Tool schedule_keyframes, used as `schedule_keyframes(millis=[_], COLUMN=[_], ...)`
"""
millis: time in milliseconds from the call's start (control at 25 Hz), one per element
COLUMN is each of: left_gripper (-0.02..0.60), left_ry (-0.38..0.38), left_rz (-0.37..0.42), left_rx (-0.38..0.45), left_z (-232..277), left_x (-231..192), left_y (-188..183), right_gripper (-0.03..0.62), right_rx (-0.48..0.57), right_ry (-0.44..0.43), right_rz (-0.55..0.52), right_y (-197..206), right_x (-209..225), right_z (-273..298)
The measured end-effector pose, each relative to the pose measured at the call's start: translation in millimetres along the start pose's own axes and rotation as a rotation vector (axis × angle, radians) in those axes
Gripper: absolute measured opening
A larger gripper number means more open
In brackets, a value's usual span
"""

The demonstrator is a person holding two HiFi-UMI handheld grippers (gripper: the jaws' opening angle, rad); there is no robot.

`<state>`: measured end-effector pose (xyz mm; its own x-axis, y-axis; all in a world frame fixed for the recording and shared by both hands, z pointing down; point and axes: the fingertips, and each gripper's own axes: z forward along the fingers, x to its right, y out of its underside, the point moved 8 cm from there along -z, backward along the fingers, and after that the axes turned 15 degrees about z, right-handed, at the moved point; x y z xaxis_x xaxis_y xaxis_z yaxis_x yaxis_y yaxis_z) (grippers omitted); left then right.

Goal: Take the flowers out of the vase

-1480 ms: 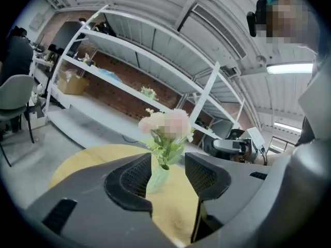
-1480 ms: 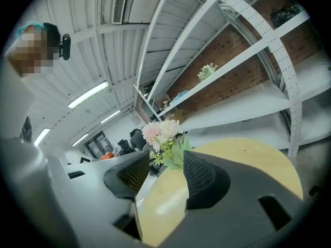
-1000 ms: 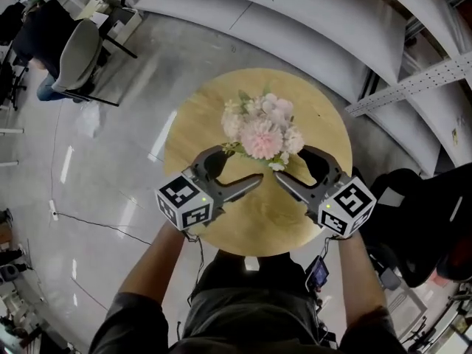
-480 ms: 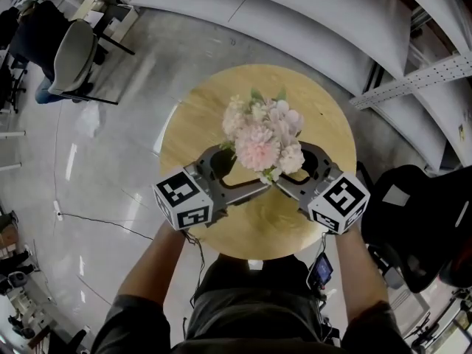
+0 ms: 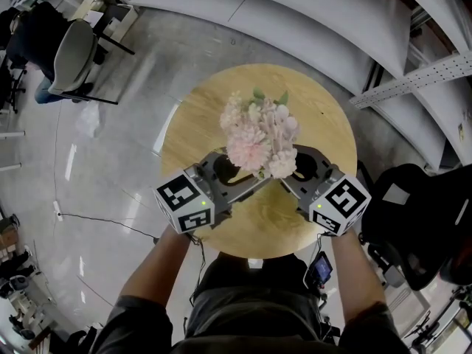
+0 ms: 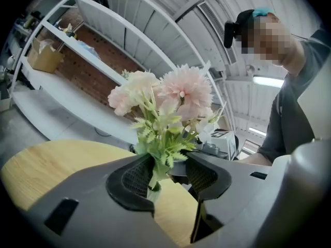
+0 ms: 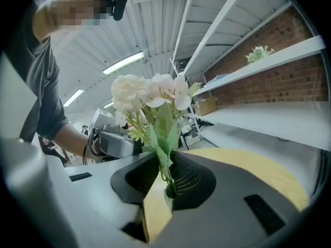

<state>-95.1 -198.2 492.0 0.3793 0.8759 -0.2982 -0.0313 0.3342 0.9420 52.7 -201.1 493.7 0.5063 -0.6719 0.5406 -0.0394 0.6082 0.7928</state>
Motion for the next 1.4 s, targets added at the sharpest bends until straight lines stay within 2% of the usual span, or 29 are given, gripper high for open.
schedule_keyframes(millis=[120, 440, 760, 1400], left_gripper=[0.148, 0.104, 0.097, 0.097], left_ry=[-0.025, -0.028, -0.030, -0.044], left_rz=[0.007, 0.044, 0.105, 0.156], left_rx=[0.012, 0.032, 0.045, 0.057], left_z=[-3.1, -12.5, -12.8, -13.7], left_x=[-1.1, 6.9, 23.2, 28.7], left_y=[-5.0, -24.0, -52.5, -65.1], right_gripper=[0.065, 0.056, 0.052, 0.048], right_rx=[0.026, 0.054, 0.100, 0.133], right_ry=[0.001, 0.005, 0.013, 0.017], right_rz=[0.009, -0.010, -0.041, -0.072], right_y=[-5.4, -20.5, -40.5, -49.5], right_x=[-2.6, -19.7, -37.8, -45.4], right_z=[-2.5, -8.3, -25.6, -28.0])
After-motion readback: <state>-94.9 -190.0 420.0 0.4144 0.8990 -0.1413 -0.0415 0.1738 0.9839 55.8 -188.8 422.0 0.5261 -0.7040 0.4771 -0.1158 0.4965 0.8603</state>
